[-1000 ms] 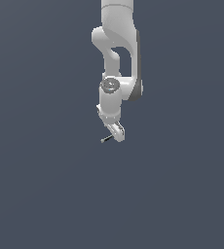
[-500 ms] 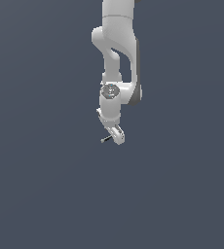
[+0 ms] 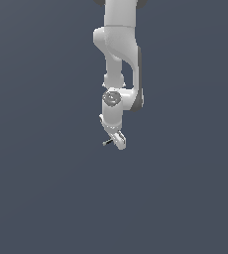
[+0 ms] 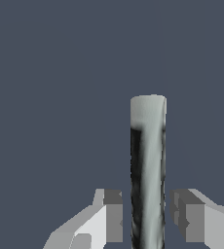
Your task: Pick up the object and move it to a goal position.
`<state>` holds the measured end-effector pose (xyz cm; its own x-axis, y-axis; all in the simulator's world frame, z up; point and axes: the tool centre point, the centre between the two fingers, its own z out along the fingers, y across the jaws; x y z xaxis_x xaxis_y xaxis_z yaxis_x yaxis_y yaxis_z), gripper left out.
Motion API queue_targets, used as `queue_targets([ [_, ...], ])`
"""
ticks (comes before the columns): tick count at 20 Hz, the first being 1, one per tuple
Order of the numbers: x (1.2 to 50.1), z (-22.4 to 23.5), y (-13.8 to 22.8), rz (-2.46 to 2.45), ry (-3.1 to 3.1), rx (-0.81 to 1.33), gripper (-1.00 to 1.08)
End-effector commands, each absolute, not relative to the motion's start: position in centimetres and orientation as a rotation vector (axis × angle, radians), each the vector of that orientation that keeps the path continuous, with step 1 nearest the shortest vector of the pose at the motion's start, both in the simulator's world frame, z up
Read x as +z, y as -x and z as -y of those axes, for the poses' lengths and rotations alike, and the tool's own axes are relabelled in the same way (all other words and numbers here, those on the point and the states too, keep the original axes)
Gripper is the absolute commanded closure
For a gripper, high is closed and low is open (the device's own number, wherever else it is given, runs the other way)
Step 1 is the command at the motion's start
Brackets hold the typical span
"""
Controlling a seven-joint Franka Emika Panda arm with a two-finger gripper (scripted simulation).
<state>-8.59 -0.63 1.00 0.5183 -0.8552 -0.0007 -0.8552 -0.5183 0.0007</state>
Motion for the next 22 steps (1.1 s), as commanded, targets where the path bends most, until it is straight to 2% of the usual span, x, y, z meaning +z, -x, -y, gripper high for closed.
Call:
queue_targets([
  [1,1.0,0.6,8.6,1.542,-2.737,0.000,1.08],
  [13,1.3,1.0,8.3,1.542,-2.737,0.000,1.08],
  [22,4.7,4.6,6.3,1.542,-2.737,0.000,1.08],
])
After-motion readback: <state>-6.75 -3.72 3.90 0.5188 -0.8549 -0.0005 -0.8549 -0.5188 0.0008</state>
